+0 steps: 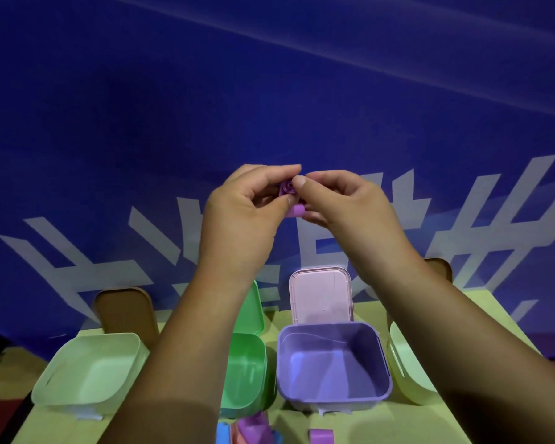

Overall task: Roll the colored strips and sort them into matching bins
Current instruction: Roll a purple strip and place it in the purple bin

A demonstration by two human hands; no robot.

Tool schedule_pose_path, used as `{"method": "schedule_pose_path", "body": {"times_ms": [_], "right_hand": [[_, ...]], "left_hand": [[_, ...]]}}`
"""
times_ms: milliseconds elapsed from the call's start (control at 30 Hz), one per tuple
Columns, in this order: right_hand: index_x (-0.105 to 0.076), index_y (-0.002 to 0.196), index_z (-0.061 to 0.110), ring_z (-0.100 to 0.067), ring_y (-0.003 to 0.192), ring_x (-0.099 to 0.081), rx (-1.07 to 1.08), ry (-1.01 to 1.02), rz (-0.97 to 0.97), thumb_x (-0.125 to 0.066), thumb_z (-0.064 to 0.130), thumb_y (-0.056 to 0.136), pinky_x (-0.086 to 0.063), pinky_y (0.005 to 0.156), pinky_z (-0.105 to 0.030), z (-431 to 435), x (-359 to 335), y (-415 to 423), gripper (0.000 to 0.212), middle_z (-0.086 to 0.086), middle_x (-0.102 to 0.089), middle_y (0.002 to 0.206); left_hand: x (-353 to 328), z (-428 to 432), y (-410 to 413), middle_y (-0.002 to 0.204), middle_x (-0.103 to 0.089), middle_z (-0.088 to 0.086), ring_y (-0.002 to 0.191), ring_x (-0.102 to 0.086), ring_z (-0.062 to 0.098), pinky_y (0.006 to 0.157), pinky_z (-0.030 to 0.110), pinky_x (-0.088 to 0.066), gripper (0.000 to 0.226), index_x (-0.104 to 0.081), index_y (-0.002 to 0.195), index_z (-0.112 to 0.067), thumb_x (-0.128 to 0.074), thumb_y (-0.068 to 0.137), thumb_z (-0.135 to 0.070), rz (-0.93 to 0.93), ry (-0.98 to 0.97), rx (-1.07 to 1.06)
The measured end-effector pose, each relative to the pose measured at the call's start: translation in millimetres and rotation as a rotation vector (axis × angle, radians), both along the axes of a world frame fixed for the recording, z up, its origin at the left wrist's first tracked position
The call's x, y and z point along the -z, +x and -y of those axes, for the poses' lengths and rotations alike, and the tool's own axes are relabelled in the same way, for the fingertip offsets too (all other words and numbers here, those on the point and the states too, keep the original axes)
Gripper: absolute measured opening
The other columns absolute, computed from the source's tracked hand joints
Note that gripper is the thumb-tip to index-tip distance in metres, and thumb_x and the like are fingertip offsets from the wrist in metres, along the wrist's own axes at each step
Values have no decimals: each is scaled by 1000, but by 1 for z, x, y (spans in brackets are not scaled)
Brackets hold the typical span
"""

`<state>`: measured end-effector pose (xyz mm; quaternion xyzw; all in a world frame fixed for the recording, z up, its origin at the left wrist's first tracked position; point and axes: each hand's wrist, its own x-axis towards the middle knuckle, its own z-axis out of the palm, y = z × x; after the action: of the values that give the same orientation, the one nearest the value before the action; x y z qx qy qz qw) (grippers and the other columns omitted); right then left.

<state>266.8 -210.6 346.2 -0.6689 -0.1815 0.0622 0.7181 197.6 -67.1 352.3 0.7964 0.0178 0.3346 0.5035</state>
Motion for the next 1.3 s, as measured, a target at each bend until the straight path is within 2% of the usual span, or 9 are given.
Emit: {"method": "schedule_pose_path", "body": {"times_ms": [200, 400, 533, 700, 800, 867, 1067, 1200, 1300], "right_hand": [[-77, 121, 17, -17, 102, -79, 19, 25, 2, -82, 34, 93, -66, 90, -40, 0, 0, -2, 33, -3, -80, 106], [-77, 118, 11, -21, 99, -80, 27, 195, -96, -78, 22, 97, -67, 88, -39, -5, -4, -12, 24, -8, -81, 104], [-78, 112, 8, -25, 104, -79, 4, 268, -143, -72, 17, 101, -66, 93, -45, -9, -2, -14, 16, -12, -81, 107], [-65, 124, -7, -36, 108, -78, -87, 437, -296, -70, 15, 101, -62, 100, -49, -14, -4, -17, 32, -26, -77, 111], [-54, 136, -13, -34, 103, -80, -151, 524, -382, -65, 11, 103, -63, 96, -44, -14, -5, -17, 42, -17, -81, 102], [-52, 139, -12, -34, 104, -80, -169, 502, -399, -66, 14, 102, -63, 98, -46, -13, -5, -16, 47, -22, -79, 110], [-65, 132, 1, -29, 106, -79, -202, 302, -341, -64, 30, 106, -62, 100, -45, -7, -1, -9, 39, -20, -80, 112], [-75, 113, 2, -23, 103, -79, -251, 450, -396, -60, 24, 109, -61, 99, -38, -7, -1, -12, 26, -17, -81, 104], [-75, 111, 2, -16, 91, -77, -292, 555, -452, -61, 24, 109, -61, 95, -32, -7, 1, -14, 26, -10, -78, 92]], "left_hand": [[3, 2, 1, 116, -77, -6, 109, -76, 16, 95, 40, -64, 36, -78, 123, -25, -82, 94, -5, 10, -5, 20], [2, 7, -1, 124, -75, -9, 118, -73, 15, 99, 40, -63, 44, -71, 132, -27, -84, 93, -11, 13, -51, 46], [0, 13, -1, 122, -74, -10, 116, -73, 15, 96, 38, -64, 44, -72, 131, -27, -86, 92, -12, 48, -32, 5], [0, 20, 0, 119, -75, -15, 114, -72, 9, 96, 33, -63, 45, -70, 130, -29, -84, 92, -8, 91, -60, -90], [3, 18, 2, 115, -76, -11, 110, -75, 11, 97, 39, -63, 51, -65, 129, -26, -86, 88, -4, 87, -187, -101], [4, 15, 1, 111, -77, -8, 108, -77, 16, 96, 44, -64, 52, -64, 129, -27, -87, 88, -5, 59, -182, -81], [-2, 12, -7, 111, -80, -11, 109, -76, 9, 100, 39, -62, 53, -61, 136, -25, -84, 92, -6, 1, -103, -4], [0, 13, -7, 117, -79, -11, 115, -74, 11, 104, 42, -60, 48, -63, 133, -27, -81, 94, -6, 5, -77, 9], [0, 17, -9, 120, -76, -15, 118, -72, 6, 103, 35, -60, 50, -64, 133, -30, -85, 92, -11, 11, -8, -32]]}}
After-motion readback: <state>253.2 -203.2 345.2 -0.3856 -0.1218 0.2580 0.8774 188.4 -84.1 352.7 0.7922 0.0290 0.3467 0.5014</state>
